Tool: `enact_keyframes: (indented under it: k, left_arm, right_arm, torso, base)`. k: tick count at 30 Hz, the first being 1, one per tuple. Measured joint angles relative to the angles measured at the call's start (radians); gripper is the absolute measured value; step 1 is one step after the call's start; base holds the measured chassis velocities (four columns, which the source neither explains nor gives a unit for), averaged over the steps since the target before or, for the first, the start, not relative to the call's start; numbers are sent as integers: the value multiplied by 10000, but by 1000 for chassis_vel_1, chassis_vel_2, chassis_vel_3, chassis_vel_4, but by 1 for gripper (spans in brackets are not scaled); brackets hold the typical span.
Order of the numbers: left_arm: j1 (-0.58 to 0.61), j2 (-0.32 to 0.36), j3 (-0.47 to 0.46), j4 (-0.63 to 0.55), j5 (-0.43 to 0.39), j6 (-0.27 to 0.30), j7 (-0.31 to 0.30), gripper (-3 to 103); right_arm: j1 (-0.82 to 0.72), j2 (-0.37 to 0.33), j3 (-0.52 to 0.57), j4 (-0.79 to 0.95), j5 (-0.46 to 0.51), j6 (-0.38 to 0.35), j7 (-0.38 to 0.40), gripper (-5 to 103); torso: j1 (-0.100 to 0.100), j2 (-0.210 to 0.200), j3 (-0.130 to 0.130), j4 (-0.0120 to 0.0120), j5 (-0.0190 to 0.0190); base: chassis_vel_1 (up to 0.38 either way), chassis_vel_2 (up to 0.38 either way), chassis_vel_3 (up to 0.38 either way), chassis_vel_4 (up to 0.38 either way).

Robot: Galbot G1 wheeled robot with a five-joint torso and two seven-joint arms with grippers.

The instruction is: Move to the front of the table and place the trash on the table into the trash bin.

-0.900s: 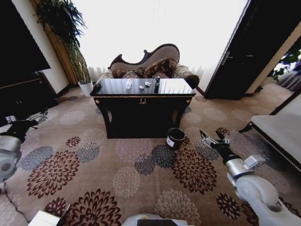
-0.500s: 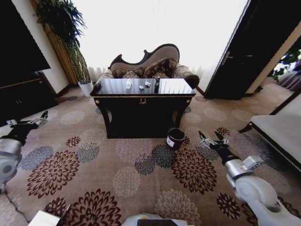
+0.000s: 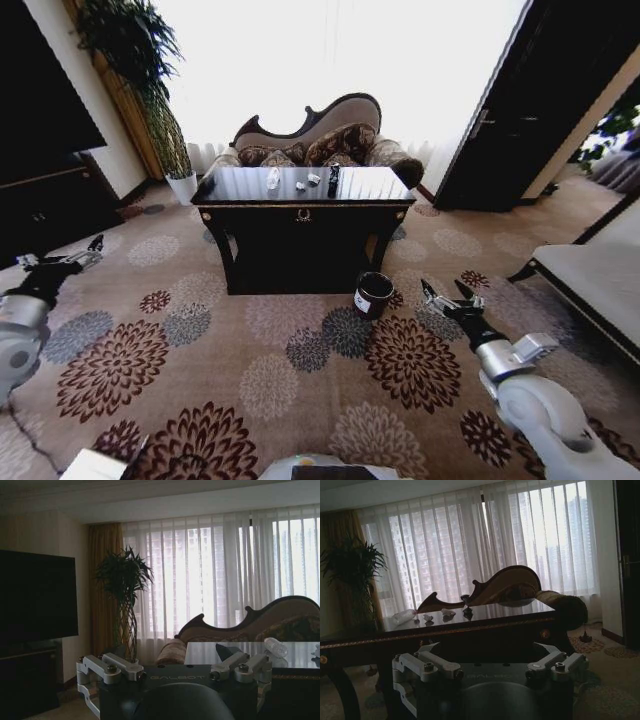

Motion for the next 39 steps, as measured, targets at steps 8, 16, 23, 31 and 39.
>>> enact_keyframes:
  k: [8, 16, 23, 31, 39]
  left_arm:
    - [6, 6, 12, -31, 12, 4, 0, 100]
    - [12, -7, 18, -41, 29, 4, 0, 100]
    - [47, -14, 19, -59, 25, 4, 11, 100]
    - [24, 37, 57, -71, -3, 4, 19, 100]
    - [17, 151, 76, -44, -53, 6, 26, 100]
  right_arm:
    - [-22, 46, 7, -44, 24, 19, -44, 100]
    - [-38, 52, 25, -41, 15, 19, -72, 100]
    - [-40, 42, 27, -25, -20, 4, -81, 100]
    - [-37, 18, 27, -10, -20, -8, -82, 100]
    - [-43, 16, 6, 4, -13, 38, -77, 100]
  torso:
    - [1, -1, 1, -1, 1]
    - [2, -1, 1, 0, 1]
    - [1, 0, 0, 0, 0]
    - [0, 0, 1, -1, 0]
    - [0, 0, 0, -1, 0]
  base:
    - [-71, 64, 87, -81]
    - [-91, 107, 111, -96]
    - [-81, 92, 92, -88]
    - [-74, 74, 75, -75]
    - [-85, 85, 82, -78]
